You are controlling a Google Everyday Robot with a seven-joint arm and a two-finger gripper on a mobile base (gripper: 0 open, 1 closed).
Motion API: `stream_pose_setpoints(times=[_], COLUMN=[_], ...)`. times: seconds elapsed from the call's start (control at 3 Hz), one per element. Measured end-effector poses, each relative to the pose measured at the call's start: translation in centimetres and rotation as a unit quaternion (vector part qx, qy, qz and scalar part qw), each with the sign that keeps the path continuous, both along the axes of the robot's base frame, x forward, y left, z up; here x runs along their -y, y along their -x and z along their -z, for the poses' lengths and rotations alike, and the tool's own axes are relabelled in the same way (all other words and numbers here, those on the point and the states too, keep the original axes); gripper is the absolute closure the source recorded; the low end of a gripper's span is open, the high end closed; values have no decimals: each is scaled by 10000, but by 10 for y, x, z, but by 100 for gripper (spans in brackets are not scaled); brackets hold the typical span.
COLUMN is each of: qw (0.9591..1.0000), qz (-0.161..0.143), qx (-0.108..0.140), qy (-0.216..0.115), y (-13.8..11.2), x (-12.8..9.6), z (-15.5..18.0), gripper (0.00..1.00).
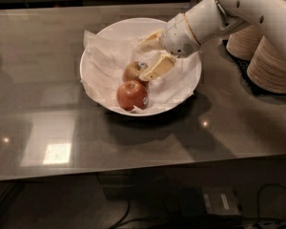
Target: Pick apple from white bowl
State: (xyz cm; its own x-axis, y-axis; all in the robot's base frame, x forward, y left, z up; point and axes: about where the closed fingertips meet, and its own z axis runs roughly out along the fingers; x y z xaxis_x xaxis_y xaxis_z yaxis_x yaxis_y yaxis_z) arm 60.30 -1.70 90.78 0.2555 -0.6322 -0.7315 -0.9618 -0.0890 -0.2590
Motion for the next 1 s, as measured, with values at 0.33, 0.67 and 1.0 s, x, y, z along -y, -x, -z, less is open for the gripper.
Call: stream_pose_setpoints(times=[0.33, 0.67, 1.0], qw=[10000, 9998, 9997], qz=[-37, -71, -68], qx=[-73, -173, -252], qy=[-27, -9, 35], y=[0, 0, -2], x=[-4, -8, -11], z=[5, 12, 19], gripper=[40, 39, 40])
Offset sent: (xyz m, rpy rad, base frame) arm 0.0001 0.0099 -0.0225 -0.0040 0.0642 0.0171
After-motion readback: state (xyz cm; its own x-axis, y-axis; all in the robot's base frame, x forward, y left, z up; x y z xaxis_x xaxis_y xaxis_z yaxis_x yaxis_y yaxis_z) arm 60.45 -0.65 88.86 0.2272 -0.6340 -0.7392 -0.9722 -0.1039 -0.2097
